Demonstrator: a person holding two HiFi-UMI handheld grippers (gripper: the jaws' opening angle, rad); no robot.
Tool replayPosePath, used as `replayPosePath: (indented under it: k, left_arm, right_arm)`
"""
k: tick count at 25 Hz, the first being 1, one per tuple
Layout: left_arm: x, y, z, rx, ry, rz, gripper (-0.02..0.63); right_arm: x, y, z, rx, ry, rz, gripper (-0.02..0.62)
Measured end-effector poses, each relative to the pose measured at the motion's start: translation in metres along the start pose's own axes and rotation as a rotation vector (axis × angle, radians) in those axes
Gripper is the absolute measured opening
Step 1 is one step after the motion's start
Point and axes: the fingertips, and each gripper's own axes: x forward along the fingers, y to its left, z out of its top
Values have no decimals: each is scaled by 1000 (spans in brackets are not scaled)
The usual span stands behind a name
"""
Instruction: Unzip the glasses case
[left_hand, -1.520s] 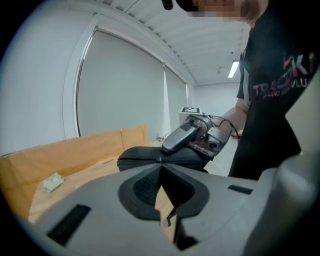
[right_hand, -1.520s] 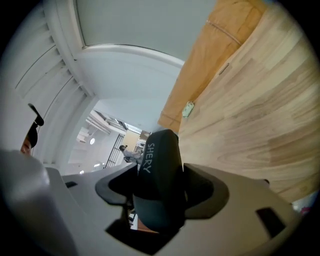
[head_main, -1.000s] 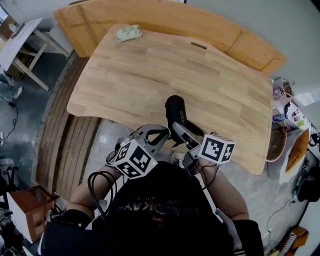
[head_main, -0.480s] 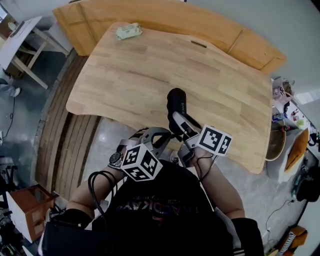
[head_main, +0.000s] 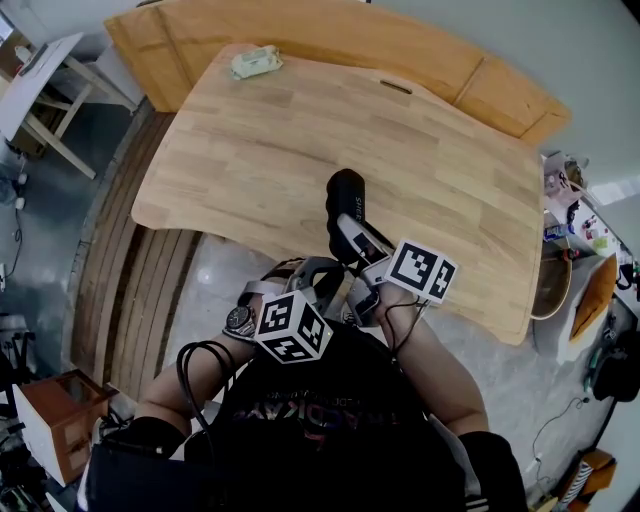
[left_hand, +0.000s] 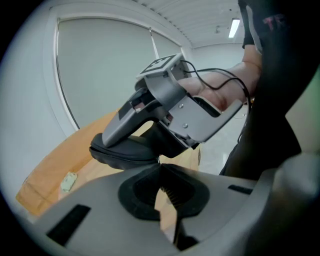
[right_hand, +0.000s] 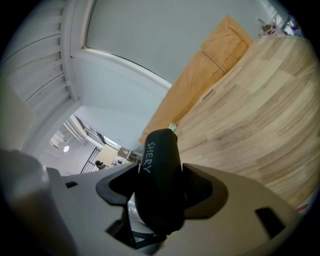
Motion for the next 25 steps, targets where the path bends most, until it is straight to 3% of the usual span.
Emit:
replayPosePath:
  k: [4,11,17,25]
  left_arm:
    - [4,-1,-2,-5,18,-5,9]
    - [8,1,-4,-39,40,34,11]
    - [8,-2,-6,-87,21,8,11]
    - [-3,10,-10,-234,-73,14,11]
  right_arm:
    - [3,4,-3,-23,14,0,291]
    - [5,2,1,27,-33,-32,291]
    - [4,-3,-2,44,-29,-32,291]
    - [2,-6,0,72,-37,-16,291]
